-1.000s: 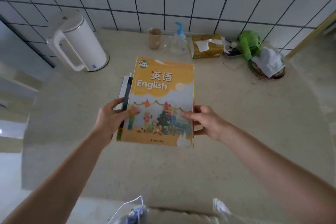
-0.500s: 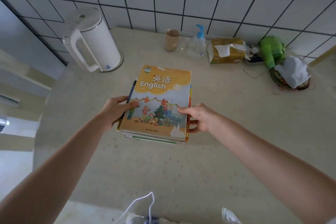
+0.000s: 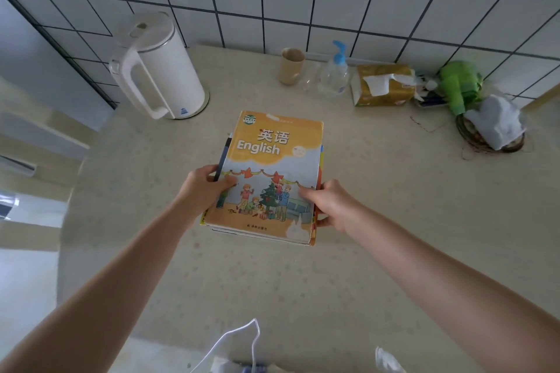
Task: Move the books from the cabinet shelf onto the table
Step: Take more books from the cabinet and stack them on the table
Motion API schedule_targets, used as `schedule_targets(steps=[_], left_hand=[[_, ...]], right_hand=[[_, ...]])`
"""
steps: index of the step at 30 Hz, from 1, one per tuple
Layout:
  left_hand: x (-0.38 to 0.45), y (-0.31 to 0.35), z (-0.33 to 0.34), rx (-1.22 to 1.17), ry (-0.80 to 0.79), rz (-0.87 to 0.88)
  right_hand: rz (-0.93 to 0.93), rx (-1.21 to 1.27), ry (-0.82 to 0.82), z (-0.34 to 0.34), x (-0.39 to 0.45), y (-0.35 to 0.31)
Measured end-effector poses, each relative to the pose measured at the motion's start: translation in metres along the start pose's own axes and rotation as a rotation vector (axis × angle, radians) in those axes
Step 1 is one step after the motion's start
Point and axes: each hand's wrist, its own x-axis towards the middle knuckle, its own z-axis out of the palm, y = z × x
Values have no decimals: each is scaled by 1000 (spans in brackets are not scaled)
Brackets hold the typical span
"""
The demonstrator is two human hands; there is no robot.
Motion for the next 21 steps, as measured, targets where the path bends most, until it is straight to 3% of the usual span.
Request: schedule_targets(steps=[5,12,17,21], left_hand=[[-7,-5,7,512,71,142],[-28,-16,13,463,83,185],[-54,-17,18,580,141,178],[-92,-14,32,697,272,346]], right_hand=[[-167,-215,-2,7,-6,13],[-415,-363,62,13,-29,32],[-547,-437,78,1,-57,43],[-612,-479,82,-16,-82,59]])
